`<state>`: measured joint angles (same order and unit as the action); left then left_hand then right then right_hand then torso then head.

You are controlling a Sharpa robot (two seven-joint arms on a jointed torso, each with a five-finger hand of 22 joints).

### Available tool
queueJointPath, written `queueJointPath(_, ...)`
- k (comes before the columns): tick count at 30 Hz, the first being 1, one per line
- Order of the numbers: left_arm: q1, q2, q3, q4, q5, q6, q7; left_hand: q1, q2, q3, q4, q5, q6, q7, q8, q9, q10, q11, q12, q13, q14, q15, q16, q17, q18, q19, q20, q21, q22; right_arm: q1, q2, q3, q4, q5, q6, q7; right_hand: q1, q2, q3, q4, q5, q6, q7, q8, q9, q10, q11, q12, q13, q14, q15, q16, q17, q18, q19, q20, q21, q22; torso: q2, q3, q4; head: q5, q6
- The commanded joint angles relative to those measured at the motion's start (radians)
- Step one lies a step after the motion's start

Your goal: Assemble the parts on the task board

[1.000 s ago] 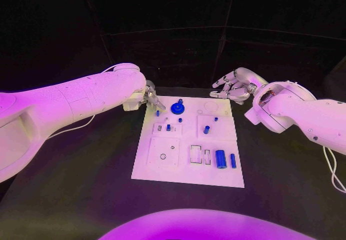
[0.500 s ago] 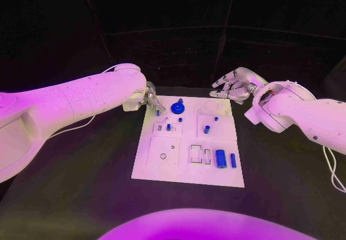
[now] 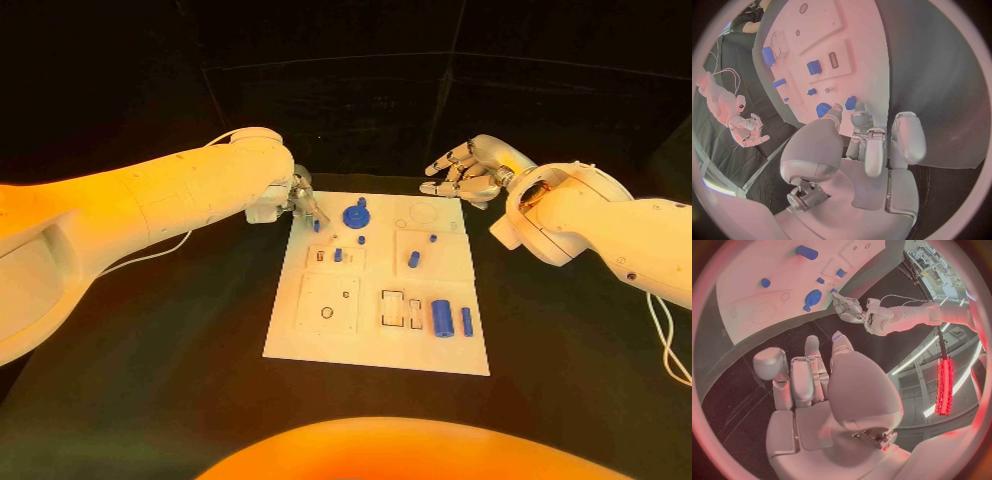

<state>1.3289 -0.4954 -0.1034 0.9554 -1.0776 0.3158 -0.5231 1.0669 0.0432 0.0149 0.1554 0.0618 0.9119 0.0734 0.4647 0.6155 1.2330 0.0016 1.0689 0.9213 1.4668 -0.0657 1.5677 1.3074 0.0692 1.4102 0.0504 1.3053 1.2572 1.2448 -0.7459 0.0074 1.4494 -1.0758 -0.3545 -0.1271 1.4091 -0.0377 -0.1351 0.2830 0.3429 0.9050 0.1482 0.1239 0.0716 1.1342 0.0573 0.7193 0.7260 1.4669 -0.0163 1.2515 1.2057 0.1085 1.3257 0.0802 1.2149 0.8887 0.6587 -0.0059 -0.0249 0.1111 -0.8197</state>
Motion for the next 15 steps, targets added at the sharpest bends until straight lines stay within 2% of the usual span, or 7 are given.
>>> queueJointPath(1,0.001,0.002,0.001,0.0,-0.006,0.01,-0.008,0.022,0.014,-0.005,-0.005,0.002,0.009,0.001,-0.006,-0.006,0.004,0.0,0.004,-0.001,0.104,0.005,0.003,0.263,0.009,0.005,-0.001,0.002,0.001,0.002,0.0,0.001,0.002,0.001,0.002,0.007,-0.003,0.01,-0.003,0.0,0.003,-0.005,0.0,0.004,0.0,0.002,0.0,0.004,-0.001,0.027,-0.007,-0.006,0.0,0.011,0.008,0.0,-0.006,0.001,0.001,0.0001,-0.0008,-0.001,-0.001)
queueJointPath(8,0.001,0.005,0.0,0.001,-0.006,0.016,-0.008,0.076,0.042,0.008,-0.037,0.003,0.014,0.001,-0.013,-0.021,0.003,-0.001,0.003,-0.006,0.104,0.004,0.003,0.263,0.009,0.005,-0.002,0.003,0.003,0.002,0.001,0.001,0.002,0.001,0.002,0.007,-0.003,0.01,-0.003,0.0,0.003,-0.005,0.0,0.004,0.0,0.002,0.0,0.004,-0.001,0.027,-0.007,-0.006,0.0,0.011,0.008,0.0,-0.006,0.001,0.001,0.0001,-0.001,-0.002,0.0)
queueJointPath(11,0.0,0.006,0.0,0.002,-0.006,0.028,-0.004,0.089,0.045,0.011,-0.047,0.003,0.015,0.001,-0.015,-0.026,0.003,-0.001,0.002,-0.007,0.104,0.004,0.003,0.263,0.009,0.005,-0.002,0.003,0.003,0.002,0.001,0.001,0.002,0.001,0.002,0.007,-0.003,0.01,-0.003,0.0,0.003,-0.005,0.0,0.004,0.0,0.002,0.0,0.004,-0.001,0.027,-0.007,-0.006,0.0,0.011,0.008,0.0,-0.006,0.001,0.001,0.0,-0.0006,-0.002,-0.001)
queueJointPath(15,0.0,0.005,0.0,0.004,-0.005,0.042,-0.002,0.097,0.037,0.008,-0.057,0.002,0.016,0.001,-0.016,-0.03,0.001,-0.001,0.0,-0.01,0.104,0.004,0.003,0.263,0.009,0.005,-0.002,0.002,0.003,0.002,0.001,0.001,0.002,0.001,0.002,0.008,-0.001,0.01,-0.004,-0.001,0.006,-0.005,0.0,0.004,0.0,0.002,0.0,0.004,-0.002,0.027,-0.007,-0.006,0.001,0.011,0.008,0.0,-0.006,0.001,0.001,-0.0003,-0.0006,-0.003,-0.001)
